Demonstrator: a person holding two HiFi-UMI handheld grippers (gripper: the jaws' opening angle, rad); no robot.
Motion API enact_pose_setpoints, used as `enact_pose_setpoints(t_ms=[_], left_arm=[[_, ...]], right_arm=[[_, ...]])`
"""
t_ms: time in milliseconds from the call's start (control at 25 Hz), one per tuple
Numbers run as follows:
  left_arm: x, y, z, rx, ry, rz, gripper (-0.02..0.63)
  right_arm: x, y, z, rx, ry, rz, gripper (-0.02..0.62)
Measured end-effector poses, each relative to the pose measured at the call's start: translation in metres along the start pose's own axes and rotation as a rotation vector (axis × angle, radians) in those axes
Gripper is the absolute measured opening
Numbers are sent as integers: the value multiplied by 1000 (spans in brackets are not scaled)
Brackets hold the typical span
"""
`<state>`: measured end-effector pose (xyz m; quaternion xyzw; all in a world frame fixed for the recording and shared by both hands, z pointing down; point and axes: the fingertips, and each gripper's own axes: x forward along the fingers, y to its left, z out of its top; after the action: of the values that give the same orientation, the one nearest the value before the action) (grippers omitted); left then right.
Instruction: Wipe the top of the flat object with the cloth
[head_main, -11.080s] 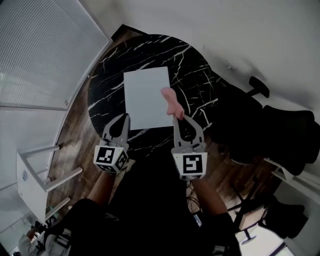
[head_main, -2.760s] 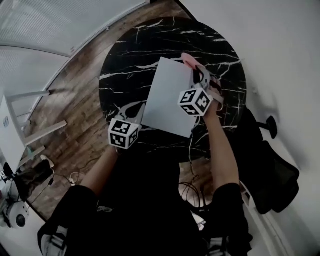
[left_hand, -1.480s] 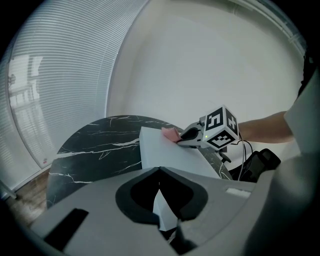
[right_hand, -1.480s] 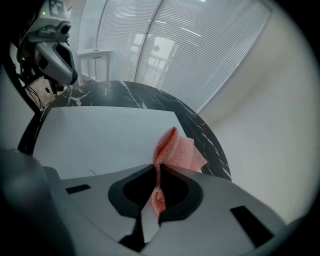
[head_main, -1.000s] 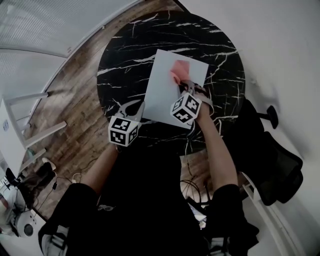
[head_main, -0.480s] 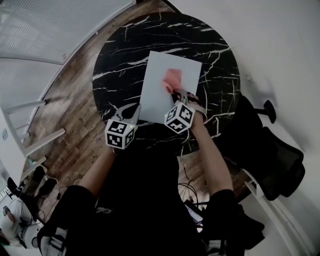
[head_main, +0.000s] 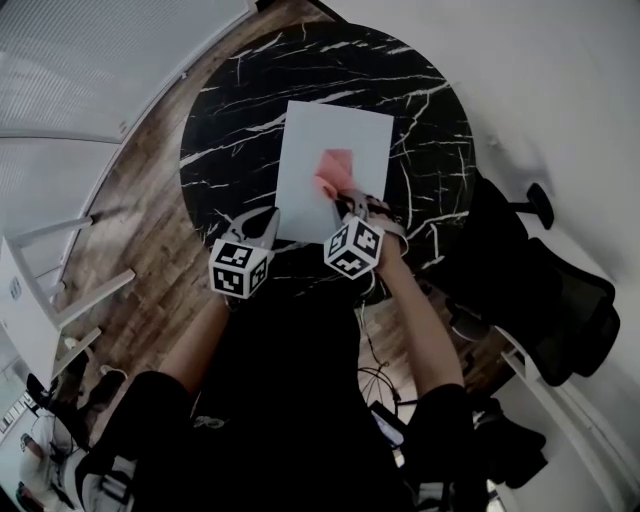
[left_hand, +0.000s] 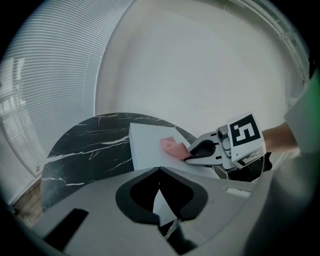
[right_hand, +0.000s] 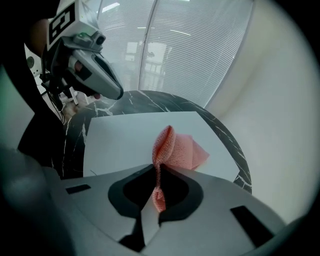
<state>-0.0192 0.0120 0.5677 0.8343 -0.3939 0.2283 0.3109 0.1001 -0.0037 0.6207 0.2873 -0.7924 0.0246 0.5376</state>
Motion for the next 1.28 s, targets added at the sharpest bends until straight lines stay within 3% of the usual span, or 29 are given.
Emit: enact_pose_setpoints(t_ms=[1280], left_arm=[[21, -17, -3, 82, 67, -87, -2]], right_arm=[[-31, 78, -21, 145, 4, 21, 14]])
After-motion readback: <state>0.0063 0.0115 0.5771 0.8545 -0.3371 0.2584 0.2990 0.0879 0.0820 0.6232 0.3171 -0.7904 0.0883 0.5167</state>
